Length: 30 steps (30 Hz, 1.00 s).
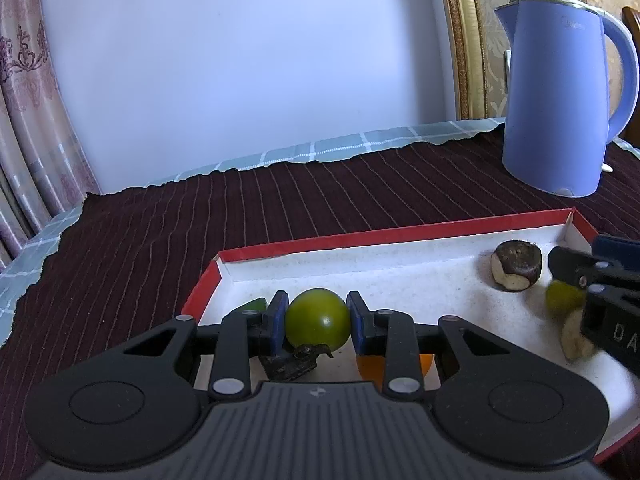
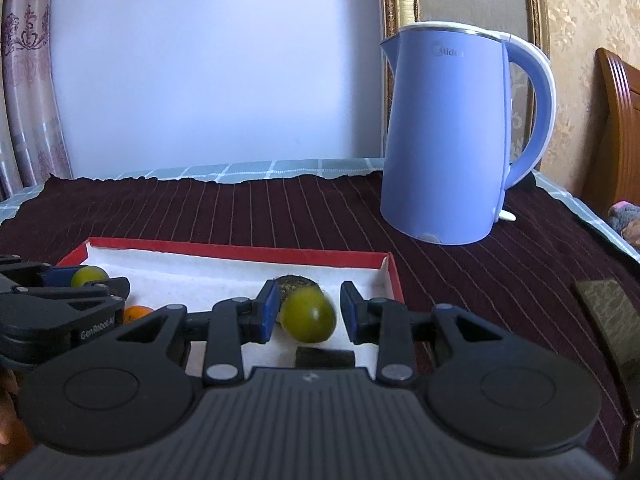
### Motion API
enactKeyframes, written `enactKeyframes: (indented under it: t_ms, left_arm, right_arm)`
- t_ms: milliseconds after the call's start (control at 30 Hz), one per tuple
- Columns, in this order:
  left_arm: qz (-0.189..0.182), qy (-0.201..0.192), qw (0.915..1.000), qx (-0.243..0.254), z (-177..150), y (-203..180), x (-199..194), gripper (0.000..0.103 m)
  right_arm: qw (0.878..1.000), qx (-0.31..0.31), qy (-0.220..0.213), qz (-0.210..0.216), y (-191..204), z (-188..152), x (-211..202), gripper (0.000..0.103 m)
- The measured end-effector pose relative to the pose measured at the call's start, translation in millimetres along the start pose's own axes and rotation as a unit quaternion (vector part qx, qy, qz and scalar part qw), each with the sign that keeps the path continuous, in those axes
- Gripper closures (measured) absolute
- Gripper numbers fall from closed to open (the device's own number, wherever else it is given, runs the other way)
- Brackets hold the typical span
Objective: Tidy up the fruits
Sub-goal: 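Carry both green tomatoes over the red tray with both tools, then open the right tool to drop its green tomato into the tray, then open the left tool to drop its green tomato into the tray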
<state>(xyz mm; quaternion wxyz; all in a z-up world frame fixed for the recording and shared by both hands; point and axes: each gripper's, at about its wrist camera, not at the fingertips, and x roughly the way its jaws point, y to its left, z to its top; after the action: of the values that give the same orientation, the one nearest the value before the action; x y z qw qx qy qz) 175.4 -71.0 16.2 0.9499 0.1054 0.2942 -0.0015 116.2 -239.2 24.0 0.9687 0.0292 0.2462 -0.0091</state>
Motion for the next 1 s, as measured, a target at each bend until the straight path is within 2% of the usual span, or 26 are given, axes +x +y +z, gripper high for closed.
enactKeyframes:
  t_ms: [33,100,233,367,433,500,567,667,800,1000]
  left_arm:
    - [-0.001,-0.001,1.0,-0.001,0,1,0,0.072]
    - [-0.001,0.0,1.0,-0.003,0,1,0,0.072]
    - [-0.007,0.002,1.0,0.0,-1,-1,1,0.071]
    - [-0.009,0.002,1.0,0.001,-2,-1,0,0.071]
    - [-0.009,0.003,0.9999,-0.003,-2,1,0,0.065]
    - [0.001,-0.002,1.0,-0.004,-2,2,-1,0.043]
    - [0.01,-0.013,0.9999,-0.004,-2,4,-3,0.031]
    - [0.012,-0.02,0.9997,-0.009,-1,8,-8,0.031]
    - [0.011,-0.019,0.9996,-0.018,0,13,-14,0.031]
    - [0.012,-0.021,0.9995,-0.021,-5,17,-26,0.031]
  right_arm:
    - [1.0,0.0,0.001,0.0,0,0,0,0.063]
    - [1.0,0.0,0.0,-0.001,0,-2,0,0.058]
    - [1.0,0.005,0.001,0.003,-1,-3,0,0.058]
    - [1.0,0.005,-0.001,0.001,-1,-4,0,0.052]
    - [1.0,0.007,0.0,0.002,-2,-5,-1,0.051]
    - [1.0,0.009,-0.001,0.002,-2,-6,-1,0.045]
    - [1.0,0.012,-0.002,0.003,-3,-6,-2,0.043]
    - [1.0,0.017,-0.004,0.004,-4,-8,-5,0.04]
    - [1.0,0.015,-0.01,-0.002,-3,-12,-10,0.029]
    - [1.0,0.019,-0.009,0.0,-2,-18,-15,0.023]
